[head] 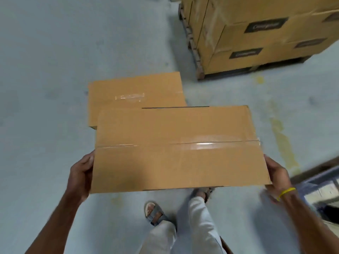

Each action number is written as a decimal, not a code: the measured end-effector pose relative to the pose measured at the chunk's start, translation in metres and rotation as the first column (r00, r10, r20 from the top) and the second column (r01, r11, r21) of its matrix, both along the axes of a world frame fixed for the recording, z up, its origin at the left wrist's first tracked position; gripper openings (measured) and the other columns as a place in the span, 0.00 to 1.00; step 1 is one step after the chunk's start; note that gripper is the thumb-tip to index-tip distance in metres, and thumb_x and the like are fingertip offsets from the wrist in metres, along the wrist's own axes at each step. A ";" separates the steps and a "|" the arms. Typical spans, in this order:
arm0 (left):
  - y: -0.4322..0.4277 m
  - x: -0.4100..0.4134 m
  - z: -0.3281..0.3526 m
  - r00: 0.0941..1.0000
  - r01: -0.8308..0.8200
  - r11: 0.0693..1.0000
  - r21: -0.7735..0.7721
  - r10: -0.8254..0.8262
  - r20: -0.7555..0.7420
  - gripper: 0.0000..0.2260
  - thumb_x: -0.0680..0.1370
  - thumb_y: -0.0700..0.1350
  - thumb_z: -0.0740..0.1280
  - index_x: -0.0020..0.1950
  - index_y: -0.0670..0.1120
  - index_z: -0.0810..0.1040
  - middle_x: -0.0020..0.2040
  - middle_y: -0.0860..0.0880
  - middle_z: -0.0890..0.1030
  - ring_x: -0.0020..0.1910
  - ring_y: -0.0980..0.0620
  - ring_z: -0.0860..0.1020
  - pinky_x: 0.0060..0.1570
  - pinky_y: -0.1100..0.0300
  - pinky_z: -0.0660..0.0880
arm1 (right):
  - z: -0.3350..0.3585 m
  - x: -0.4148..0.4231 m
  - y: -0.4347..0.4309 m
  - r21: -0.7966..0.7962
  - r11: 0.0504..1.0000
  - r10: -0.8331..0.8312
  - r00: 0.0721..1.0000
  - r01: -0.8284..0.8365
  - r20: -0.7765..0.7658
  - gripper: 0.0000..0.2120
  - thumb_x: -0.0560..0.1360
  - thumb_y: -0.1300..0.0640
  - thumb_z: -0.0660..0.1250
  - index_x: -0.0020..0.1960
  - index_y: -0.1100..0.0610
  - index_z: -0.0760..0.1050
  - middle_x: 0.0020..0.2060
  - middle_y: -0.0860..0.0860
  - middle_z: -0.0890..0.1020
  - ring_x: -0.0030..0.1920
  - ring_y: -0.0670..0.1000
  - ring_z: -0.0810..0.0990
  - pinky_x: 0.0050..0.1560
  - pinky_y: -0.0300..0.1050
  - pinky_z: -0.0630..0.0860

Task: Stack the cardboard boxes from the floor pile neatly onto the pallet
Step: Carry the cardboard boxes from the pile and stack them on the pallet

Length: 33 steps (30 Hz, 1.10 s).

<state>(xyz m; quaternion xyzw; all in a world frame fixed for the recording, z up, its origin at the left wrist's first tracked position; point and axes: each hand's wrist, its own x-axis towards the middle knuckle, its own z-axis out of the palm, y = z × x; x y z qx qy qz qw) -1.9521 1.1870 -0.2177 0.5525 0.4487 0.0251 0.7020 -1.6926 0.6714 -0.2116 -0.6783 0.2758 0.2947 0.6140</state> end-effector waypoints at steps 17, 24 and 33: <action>-0.136 0.349 0.320 0.961 0.055 0.997 0.061 -0.069 0.266 0.18 0.86 0.57 0.57 0.59 0.51 0.84 0.53 0.51 0.87 0.55 0.51 0.81 0.57 0.53 0.73 | 0.315 0.203 -0.108 0.283 0.938 -0.303 0.869 0.200 0.391 0.22 0.76 0.38 0.66 0.58 0.55 0.82 0.50 0.51 0.84 0.54 0.54 0.80 0.54 0.50 0.74; -0.217 0.467 0.388 0.927 0.149 0.980 0.130 -0.184 0.326 0.21 0.84 0.63 0.56 0.52 0.53 0.83 0.50 0.47 0.84 0.52 0.49 0.77 0.52 0.52 0.69 | 0.388 0.284 -0.186 0.229 0.941 -0.334 0.801 0.249 0.497 0.21 0.73 0.36 0.67 0.54 0.52 0.81 0.50 0.52 0.82 0.52 0.55 0.78 0.55 0.54 0.72; -0.277 0.608 0.430 0.891 0.181 0.973 0.140 -0.223 0.395 0.19 0.83 0.62 0.60 0.57 0.51 0.83 0.53 0.45 0.84 0.53 0.48 0.77 0.52 0.50 0.68 | 0.442 0.399 -0.247 0.236 0.928 -0.373 0.726 0.290 0.577 0.16 0.75 0.38 0.65 0.52 0.49 0.81 0.43 0.50 0.82 0.44 0.53 0.79 0.47 0.49 0.73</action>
